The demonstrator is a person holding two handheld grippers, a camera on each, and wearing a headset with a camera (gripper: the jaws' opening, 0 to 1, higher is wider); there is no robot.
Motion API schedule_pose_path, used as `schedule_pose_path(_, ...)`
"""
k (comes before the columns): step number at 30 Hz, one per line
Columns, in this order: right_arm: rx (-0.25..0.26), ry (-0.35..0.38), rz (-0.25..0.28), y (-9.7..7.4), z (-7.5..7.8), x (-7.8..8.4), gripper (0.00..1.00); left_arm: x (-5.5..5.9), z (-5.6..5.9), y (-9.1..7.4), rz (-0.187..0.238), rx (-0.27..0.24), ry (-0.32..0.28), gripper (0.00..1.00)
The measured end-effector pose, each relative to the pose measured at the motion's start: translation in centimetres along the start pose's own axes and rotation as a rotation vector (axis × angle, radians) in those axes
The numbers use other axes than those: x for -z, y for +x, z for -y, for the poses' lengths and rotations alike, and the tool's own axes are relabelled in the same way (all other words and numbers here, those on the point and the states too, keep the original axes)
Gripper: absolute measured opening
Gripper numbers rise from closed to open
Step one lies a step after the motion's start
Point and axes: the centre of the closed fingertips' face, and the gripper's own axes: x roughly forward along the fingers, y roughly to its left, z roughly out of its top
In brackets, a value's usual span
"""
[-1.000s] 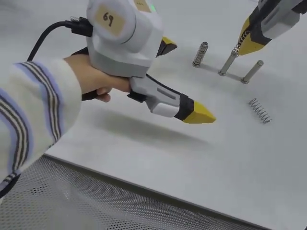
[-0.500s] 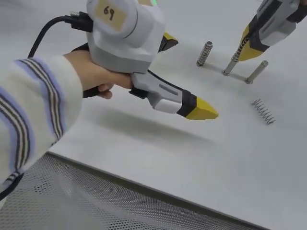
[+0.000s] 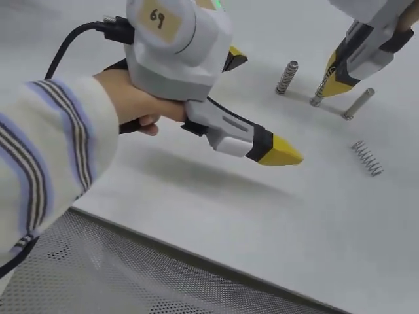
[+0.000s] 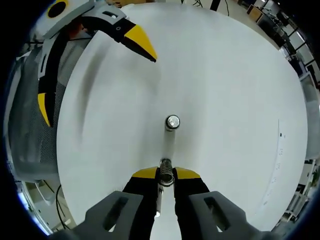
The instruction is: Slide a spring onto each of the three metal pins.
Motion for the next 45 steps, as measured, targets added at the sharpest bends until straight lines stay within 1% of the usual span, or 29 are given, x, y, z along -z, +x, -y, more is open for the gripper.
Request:
schedule_pose_path(1, 0.000, 0.000, -0.002, 0.1, 0.0, 0.0, 0.08, 0.0, 0.0, 0.0, 0.000, -0.003, 0.002, 0.96)
schedule_pose_path(2, -0.004, 0.002, -0.005, 0.3, -0.1, 0.0, 0.08, 0.0, -0.4, -0.1, -0.002, -0.020, 0.025, 0.95)
schedule_pose_path(3, -0.007, 0.001, -0.007, 0.1, -0.4, 0.0, 0.08, 0.1, -0.7, -0.2, -0.012, -0.029, 0.034, 0.94)
schedule_pose_path(4, -0.006, 0.000, -0.008, 0.0, -0.6, 0.0, 0.09, 0.1, -0.6, -0.2, -0.017, -0.029, 0.027, 0.94)
schedule_pose_path(6, -0.010, -0.004, -0.011, 0.1, -0.8, 0.0, 0.09, -0.1, -0.7, -0.3, -0.009, -0.029, 0.013, 0.94)
schedule_pose_path(9, -0.013, -0.011, -0.014, 0.3, -1.2, -0.1, 0.09, -0.1, -0.8, -0.4, -0.009, -0.027, 0.005, 0.92)
schedule_pose_path(12, -0.015, -0.030, -0.019, 0.4, -1.5, -0.2, 0.09, 0.2, -0.8, -0.3, -0.022, -0.025, 0.010, 0.93)
schedule_pose_path(13, -0.012, -0.036, -0.019, 0.4, -2.0, -0.3, 0.09, 0.4, -0.7, -0.3, -0.027, -0.024, 0.010, 0.93)
schedule_pose_path(14, -0.014, -0.044, -0.018, 0.4, -2.2, -0.3, 0.09, 0.5, -0.8, -0.3, -0.030, -0.023, 0.011, 0.93)
schedule_pose_path(20, -0.018, -0.051, -0.023, 0.6, -1.7, -0.4, 0.10, 0.7, -0.8, -0.3, -0.042, -0.024, 0.008, 0.92)
schedule_pose_path(24, -0.006, -0.040, -0.023, 0.6, -1.2, -0.4, 0.12, 0.7, -0.8, -0.5, -0.045, -0.024, 0.012, 0.92)
schedule_pose_path(26, 0.000, -0.044, -0.021, 0.5, -1.3, -0.4, 0.14, 0.8, -0.7, -0.5, -0.047, -0.024, 0.013, 0.93)
schedule_pose_path(28, 0.003, -0.036, -0.021, 0.2, -1.4, -0.2, 0.19, 0.9, -0.7, -0.5, -0.050, -0.022, 0.011, 0.93)
schedule_pose_path(30, 0.004, -0.034, -0.017, 0.3, -1.4, -0.2, 0.23, 0.9, -0.5, -0.5, -0.054, -0.018, 0.011, 0.93)
schedule_pose_path(31, 0.013, -0.031, -0.010, 0.3, -1.2, -0.2, 0.24, 1.0, -0.4, -0.5, -0.057, -0.014, 0.010, 0.93)
schedule_pose_path(34, 0.016, -0.016, 0.008, -0.3, -1.4, -0.1, 0.25, 1.0, 0.0, -0.4, -0.061, -0.007, 0.010, 0.93)
schedule_pose_path(38, 0.021, 0.006, 0.036, -1.5, -2.2, 0.1, 0.27, 1.2, 0.1, -0.5, -0.076, 0.000, 0.011, 0.93)
schedule_pose_path(40, 0.022, 0.002, 0.039, -2.2, -3.0, 0.3, 0.28, 1.3, 0.0, -0.7, -0.080, -0.002, 0.007, 0.93)
schedule_pose_path(43, 0.005, 0.030, 0.068, -3.1, -3.8, 0.1, 0.27, 1.4, -0.1, -1.0, -0.080, 0.001, -0.001, 0.94)
schedule_pose_path(44, 0.006, 0.038, 0.082, -3.6, -4.2, 0.0, 0.28, 1.4, 0.0, -0.9, -0.082, 0.002, 0.002, 0.94)
schedule_pose_path(45, 0.014, 0.045, 0.092, -3.9, -4.3, 0.0, 0.29, 1.4, 0.0, -1.0, -0.083, 0.002, 0.011, 0.93)
